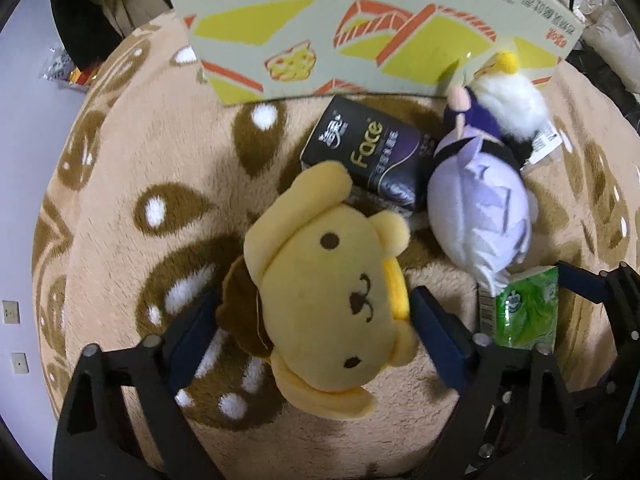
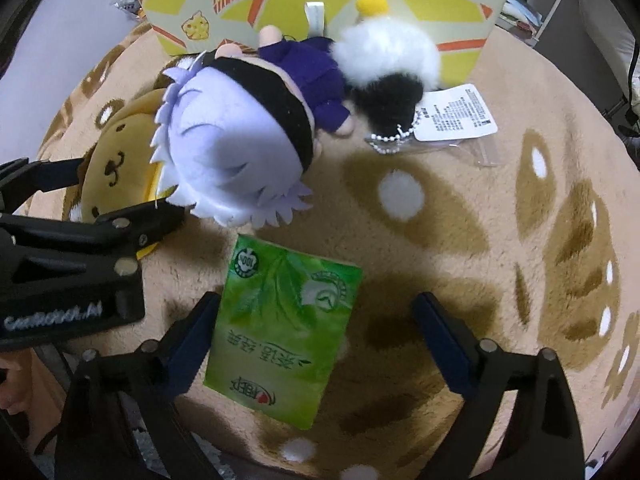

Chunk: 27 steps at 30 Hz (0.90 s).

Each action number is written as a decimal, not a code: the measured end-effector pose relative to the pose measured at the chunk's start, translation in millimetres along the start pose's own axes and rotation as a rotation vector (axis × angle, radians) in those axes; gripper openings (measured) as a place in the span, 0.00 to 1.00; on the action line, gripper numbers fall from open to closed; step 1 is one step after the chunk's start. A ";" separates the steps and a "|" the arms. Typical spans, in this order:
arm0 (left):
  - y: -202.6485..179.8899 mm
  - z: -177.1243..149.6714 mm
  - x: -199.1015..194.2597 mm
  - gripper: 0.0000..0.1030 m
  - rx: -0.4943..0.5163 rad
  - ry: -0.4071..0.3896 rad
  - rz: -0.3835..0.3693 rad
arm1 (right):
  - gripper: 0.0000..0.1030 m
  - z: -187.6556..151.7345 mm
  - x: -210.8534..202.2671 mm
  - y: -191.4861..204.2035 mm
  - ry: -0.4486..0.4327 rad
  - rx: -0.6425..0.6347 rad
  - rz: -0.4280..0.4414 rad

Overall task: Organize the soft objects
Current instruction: 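Grasp the yellow dog plush with the left tool while the right tool grasps the green tissue pack, then lift the yellow dog plush and green tissue pack over the box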

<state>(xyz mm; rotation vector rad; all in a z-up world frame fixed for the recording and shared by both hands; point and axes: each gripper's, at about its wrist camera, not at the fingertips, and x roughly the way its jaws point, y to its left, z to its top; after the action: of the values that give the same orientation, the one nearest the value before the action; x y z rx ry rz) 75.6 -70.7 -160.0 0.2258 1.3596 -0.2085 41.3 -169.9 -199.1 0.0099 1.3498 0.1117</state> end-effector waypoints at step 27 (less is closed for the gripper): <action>26.0 -9.2 -5.6 0.66 -0.109 -0.039 -0.042 | 0.56 -18.9 -30.8 -23.1 -0.033 0.027 -0.010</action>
<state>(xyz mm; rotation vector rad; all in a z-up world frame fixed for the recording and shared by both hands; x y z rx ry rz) 73.0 -43.1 -155.3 0.1016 1.3332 -0.1726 18.0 -196.6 -174.9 0.0275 1.3182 0.0843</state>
